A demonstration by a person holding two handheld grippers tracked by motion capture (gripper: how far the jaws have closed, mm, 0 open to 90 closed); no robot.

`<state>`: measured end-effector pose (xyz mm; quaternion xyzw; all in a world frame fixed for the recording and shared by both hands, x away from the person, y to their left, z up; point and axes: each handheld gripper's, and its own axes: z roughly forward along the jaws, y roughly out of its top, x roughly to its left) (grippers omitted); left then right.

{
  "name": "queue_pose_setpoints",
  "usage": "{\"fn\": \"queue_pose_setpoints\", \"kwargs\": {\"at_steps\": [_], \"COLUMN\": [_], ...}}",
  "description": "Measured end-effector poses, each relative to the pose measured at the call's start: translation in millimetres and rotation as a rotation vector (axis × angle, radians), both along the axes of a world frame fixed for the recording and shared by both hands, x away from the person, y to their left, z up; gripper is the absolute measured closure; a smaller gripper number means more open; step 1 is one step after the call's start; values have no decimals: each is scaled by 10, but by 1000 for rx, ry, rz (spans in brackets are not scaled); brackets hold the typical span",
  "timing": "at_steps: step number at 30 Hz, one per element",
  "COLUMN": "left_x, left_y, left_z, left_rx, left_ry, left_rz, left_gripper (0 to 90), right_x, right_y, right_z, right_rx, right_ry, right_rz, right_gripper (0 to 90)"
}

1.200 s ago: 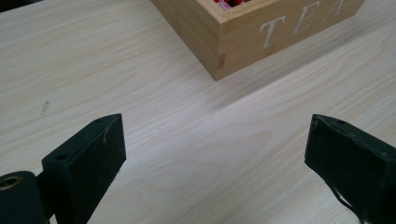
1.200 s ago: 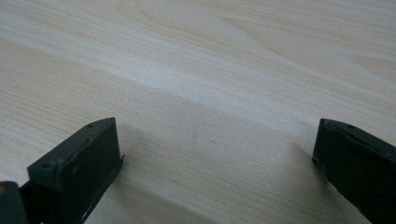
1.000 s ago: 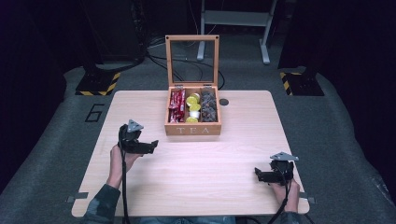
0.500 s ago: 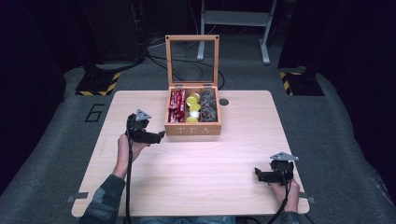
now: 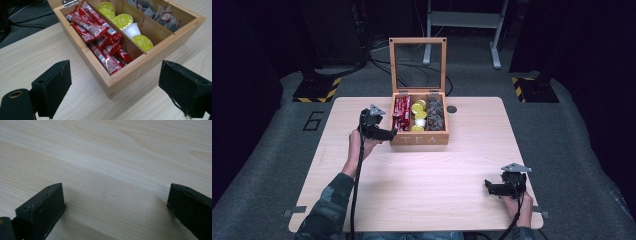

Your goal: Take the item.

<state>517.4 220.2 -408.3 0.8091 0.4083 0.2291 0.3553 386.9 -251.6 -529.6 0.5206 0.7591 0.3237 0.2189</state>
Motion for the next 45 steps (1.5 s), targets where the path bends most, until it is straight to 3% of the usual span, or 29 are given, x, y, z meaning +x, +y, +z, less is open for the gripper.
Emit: {"fn": "queue_pose_setpoints", "kwargs": {"at_steps": [12, 24, 29, 45], "left_x": [346, 664, 780, 854], "left_y": [-237, -351, -375, -463], "left_z": [8, -101, -175, -261], "left_rx": [20, 62, 75, 122], "left_ry": [1, -7, 27, 7], "left_rz": [-8, 39, 50, 67], "left_gripper": [164, 358, 417, 610], "right_x": [-2, 0, 1, -1], "right_y": [-1, 4, 4, 0], "right_z": [0, -1, -1, 1], "right_rx": [-1, 2, 2, -3], "right_ry": [-1, -4, -5, -2], "right_rz": [4, -3, 0, 6], "right_gripper": [8, 11, 13, 15]}}
